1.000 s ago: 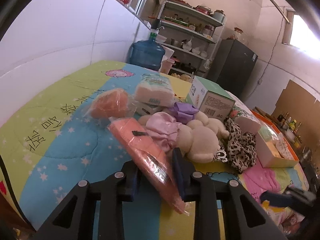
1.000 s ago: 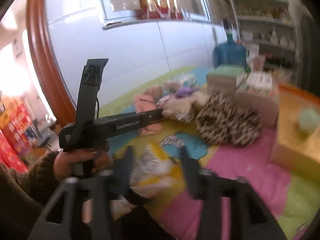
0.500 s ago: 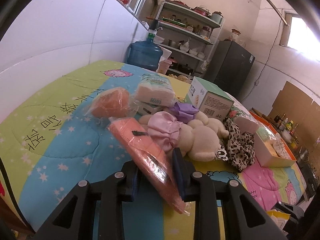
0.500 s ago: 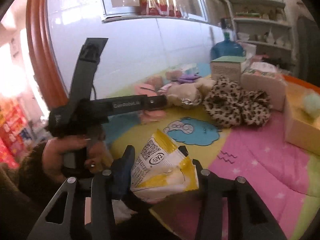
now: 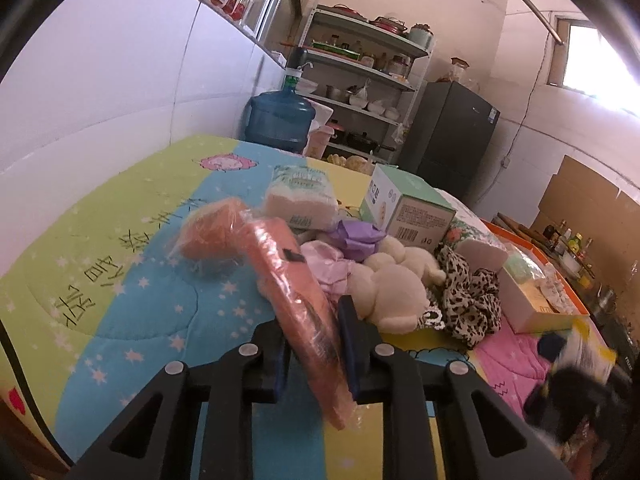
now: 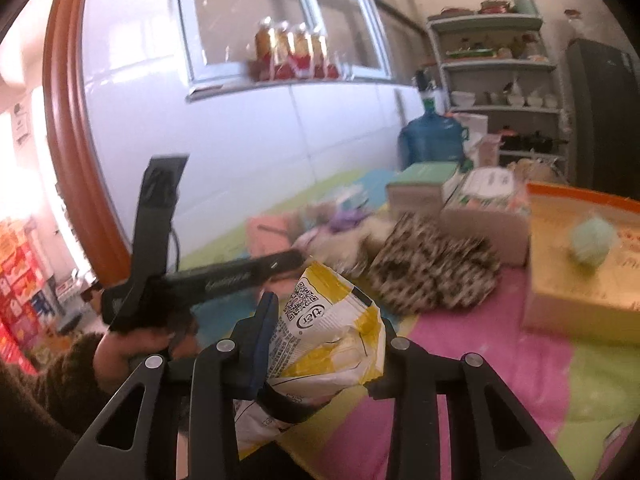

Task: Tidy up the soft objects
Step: 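Carry the pink towel with the left gripper while the right gripper carries the snack packet to the box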

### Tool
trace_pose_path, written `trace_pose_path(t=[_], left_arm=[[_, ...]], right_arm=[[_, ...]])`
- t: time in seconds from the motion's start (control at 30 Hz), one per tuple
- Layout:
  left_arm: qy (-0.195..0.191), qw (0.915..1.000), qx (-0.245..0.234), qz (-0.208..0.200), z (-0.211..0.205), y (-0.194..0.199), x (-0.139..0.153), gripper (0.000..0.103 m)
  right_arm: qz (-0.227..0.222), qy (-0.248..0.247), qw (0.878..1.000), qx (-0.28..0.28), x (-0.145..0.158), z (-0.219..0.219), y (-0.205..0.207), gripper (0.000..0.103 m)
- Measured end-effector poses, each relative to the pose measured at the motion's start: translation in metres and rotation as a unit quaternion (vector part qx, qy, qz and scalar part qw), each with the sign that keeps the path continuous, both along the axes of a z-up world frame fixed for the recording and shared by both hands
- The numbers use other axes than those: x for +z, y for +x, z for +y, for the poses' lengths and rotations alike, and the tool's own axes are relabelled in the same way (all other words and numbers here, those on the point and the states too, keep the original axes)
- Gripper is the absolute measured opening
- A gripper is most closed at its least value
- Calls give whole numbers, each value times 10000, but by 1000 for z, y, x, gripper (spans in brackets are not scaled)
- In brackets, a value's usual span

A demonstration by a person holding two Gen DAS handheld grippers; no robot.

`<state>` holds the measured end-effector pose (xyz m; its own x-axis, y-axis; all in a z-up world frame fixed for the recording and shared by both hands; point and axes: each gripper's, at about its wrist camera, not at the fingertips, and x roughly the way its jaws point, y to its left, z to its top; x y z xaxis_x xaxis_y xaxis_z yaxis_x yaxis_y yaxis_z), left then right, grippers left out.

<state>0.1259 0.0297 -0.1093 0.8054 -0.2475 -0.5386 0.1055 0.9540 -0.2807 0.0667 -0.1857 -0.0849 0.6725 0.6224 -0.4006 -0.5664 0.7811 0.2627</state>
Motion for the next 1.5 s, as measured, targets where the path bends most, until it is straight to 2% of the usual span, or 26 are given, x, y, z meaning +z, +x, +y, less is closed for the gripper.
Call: trace_pose_path(t=[0.13,0.37,0.67,0.9,1.23,1.5], left_arm=[[112,9999,-20,-128,-3,1,12,16],[198,9989,-183,-393,-13,2,33,15],[286,9945,-578,-820,-43,-3,74,15],[357,9896,-1017,-958,-77,0,103,15],[416,9819,-1513,-1063,-128,11,121,15],[403,9752,-1896,-1068,-176,22,125,15]], right_arm=[[-148,76,9995,-278,10,-13,19,37],[-234,188,9966,-763,27,-36,45,37],[-415,372,9924,-1094,47,-62,48,37],[-611,293,9898,-1253,62,-79,44,37],[-996,157,9796,-1738,89,-126,32,37],[-1028,235,9697,-2203,86,-182,28,37]])
